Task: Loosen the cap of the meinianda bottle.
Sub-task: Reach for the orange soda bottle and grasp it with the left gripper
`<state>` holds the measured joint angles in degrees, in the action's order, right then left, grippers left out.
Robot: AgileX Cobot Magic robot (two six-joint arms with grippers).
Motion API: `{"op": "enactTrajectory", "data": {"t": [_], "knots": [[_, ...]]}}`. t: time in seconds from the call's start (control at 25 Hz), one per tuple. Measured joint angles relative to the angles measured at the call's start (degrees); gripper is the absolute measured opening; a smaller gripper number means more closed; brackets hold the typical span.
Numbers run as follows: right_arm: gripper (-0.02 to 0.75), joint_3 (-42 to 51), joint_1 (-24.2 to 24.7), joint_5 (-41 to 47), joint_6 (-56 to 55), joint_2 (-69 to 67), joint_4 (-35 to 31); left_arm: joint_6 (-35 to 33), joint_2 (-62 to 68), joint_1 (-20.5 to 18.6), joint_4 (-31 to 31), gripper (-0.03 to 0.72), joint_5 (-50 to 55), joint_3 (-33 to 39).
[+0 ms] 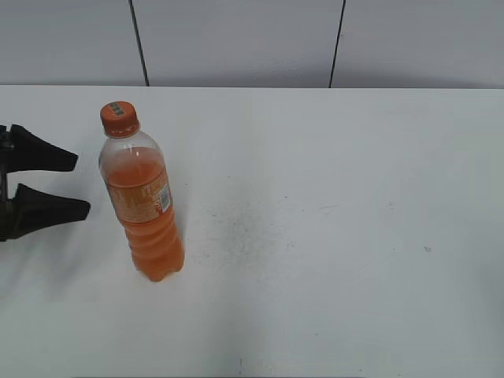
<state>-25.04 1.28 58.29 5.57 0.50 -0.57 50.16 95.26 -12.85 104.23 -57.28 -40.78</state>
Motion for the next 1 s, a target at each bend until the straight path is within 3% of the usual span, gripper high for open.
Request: {"op": "enactTrajectory", "data": {"t": [0.32, 0.52, 1.0], "knots": [[0.48, 0.0, 0.0, 0.0, 0.0, 0.0, 0.0, -0.7, 6.4, 1.6, 0.0, 0.59, -2.1, 0.0], [0.48, 0.0, 0.0, 0.0, 0.0, 0.0, 0.0, -3.1, 8.7, 4.6, -0.1, 0.59, -2.1, 0.0], [0.48, 0.0, 0.0, 0.0, 0.0, 0.0, 0.0, -14.6, 16.8, 6.6, -9.5, 0.59, -8.4, 0.0]]}}
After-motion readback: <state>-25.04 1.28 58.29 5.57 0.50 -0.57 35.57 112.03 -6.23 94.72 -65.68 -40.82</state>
